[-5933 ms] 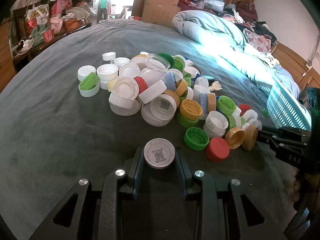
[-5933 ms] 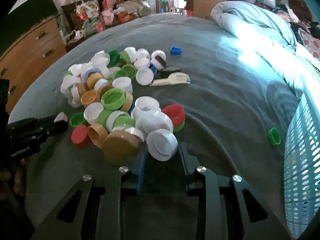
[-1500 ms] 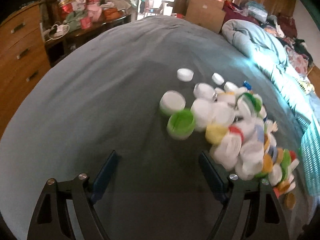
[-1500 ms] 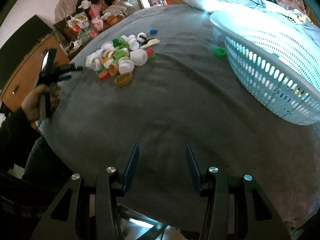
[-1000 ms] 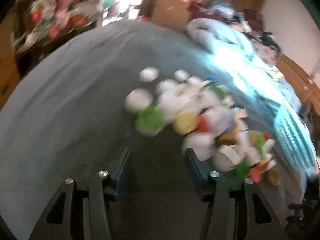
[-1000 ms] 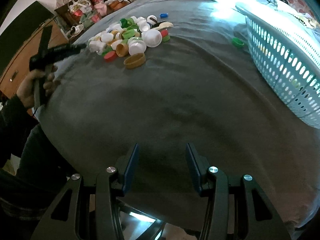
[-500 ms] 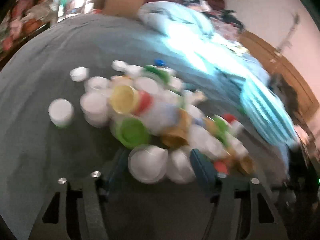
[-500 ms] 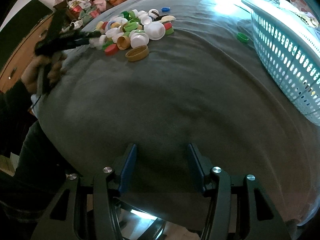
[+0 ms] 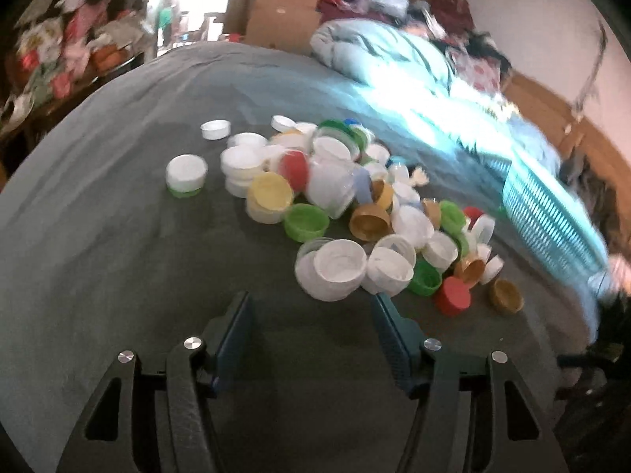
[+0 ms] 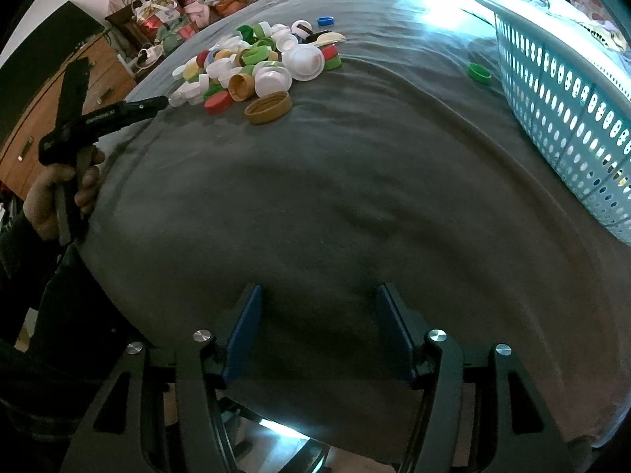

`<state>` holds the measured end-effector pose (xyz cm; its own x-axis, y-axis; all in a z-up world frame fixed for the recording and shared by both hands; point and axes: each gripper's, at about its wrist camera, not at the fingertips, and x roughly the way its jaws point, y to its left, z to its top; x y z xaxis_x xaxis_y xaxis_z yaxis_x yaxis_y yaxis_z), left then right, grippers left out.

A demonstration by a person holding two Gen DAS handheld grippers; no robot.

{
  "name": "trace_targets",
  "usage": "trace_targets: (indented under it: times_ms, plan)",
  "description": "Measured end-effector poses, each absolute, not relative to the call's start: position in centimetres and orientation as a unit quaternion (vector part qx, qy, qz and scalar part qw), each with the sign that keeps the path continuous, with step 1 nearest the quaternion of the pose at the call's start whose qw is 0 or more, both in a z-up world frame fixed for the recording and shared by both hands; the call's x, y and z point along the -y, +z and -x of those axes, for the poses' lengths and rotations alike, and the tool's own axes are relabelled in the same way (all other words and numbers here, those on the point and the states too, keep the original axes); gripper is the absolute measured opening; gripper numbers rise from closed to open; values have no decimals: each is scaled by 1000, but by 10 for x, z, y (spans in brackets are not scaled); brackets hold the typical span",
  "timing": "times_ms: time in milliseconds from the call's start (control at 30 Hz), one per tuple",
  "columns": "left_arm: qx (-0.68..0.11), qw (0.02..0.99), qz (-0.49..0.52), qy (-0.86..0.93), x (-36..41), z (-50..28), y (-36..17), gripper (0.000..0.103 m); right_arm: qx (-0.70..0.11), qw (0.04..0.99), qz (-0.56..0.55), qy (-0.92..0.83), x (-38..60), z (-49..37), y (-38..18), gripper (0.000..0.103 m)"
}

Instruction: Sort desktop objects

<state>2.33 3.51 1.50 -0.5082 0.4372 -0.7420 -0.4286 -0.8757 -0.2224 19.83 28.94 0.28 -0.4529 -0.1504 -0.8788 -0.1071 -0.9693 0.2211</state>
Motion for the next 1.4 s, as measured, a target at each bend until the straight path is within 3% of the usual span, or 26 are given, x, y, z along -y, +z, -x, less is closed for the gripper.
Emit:
trace_targets:
  times_ms: [233, 300, 333, 533, 567, 633, 900, 933, 967, 1100, 1233, 1300, 1400]
  plan:
    - [-54, 262, 422, 866, -62, -20, 16, 66, 122, 13, -520, -845, -287, -197, 0, 60]
    - [-64, 257, 433, 861, -66, -15, 13, 54, 121, 13, -519, -846, -285, -197, -1, 61]
    - [-66, 244, 438, 863, -66, -12, 11, 32, 122, 13, -519, -846, -285, -196, -1, 61]
    - [46, 283, 437, 853, -42, -17, 46, 32, 122, 15, -517, -847, -284, -196, -1, 61]
    - [44, 292, 424, 856, -41, -25, 57, 32, 122, 15, -516, -848, -284, -196, -1, 61]
    - [-46, 220, 466, 856, -44, -21, 38, 31, 125, 16, -515, -848, -284, -195, -1, 61]
    - [-56, 195, 480, 853, -26, -47, 34, 28, 128, 18, -512, -849, -284, -194, -3, 61]
    - [-37, 226, 467, 854, -27, -52, 47, 3, 126, 18, -512, -849, -283, -193, -3, 61]
    - [-13, 259, 463, 848, -29, -54, 62, 2, 127, 19, -512, -849, -283, -193, -3, 61]
    - [-29, 260, 485, 834, -29, -50, 53, 2, 133, 19, -508, -851, -284, -195, -2, 61]
    - [16, 250, 493, 833, -23, -58, 28, 2, 134, 25, -492, -860, -285, -195, 8, 61]
    - [26, 241, 489, 838, -24, -66, 19, 11, 125, 31, -485, -865, -283, -187, 15, 61]
    - [29, 243, 453, 857, -37, -81, 19, 47, 119, 37, -472, -873, -282, -170, 24, 61]
